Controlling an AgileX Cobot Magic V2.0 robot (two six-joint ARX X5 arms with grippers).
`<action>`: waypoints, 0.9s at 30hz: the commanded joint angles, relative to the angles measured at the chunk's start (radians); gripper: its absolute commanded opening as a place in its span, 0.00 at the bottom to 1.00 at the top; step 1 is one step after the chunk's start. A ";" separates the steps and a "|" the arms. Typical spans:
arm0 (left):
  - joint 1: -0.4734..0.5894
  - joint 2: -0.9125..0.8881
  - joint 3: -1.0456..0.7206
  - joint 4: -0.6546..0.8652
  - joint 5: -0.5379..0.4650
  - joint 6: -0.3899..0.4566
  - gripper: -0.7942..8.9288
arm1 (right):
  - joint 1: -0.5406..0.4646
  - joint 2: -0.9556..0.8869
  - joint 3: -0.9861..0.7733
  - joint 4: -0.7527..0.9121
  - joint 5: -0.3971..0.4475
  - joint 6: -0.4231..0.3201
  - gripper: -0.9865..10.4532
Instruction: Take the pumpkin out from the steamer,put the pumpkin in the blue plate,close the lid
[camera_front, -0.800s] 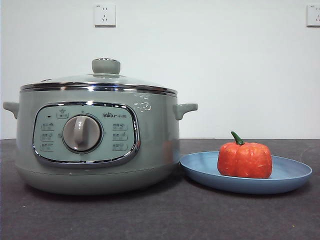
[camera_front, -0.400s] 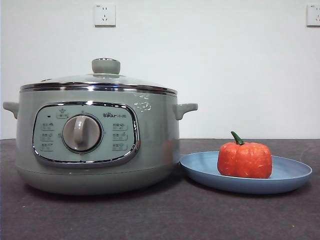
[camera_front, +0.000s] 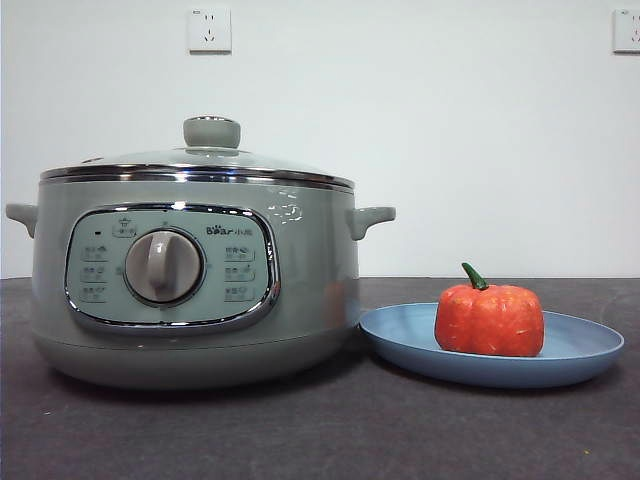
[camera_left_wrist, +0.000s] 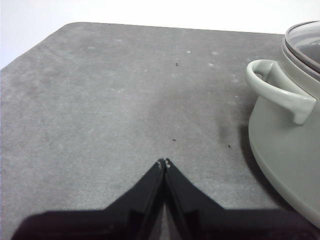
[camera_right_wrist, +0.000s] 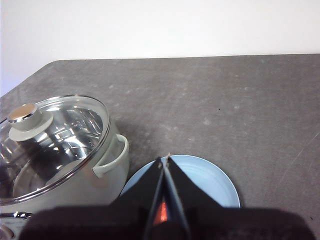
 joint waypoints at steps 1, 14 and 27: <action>0.004 -0.003 -0.013 -0.006 -0.002 -0.007 0.08 | 0.001 -0.002 -0.008 0.006 0.003 0.008 0.07; 0.004 -0.003 -0.013 -0.005 -0.002 -0.007 0.08 | -0.014 -0.032 -0.016 -0.048 0.007 -0.144 0.07; 0.004 -0.003 -0.013 -0.005 -0.002 -0.007 0.08 | -0.421 -0.385 -0.454 0.193 -0.199 -0.226 0.07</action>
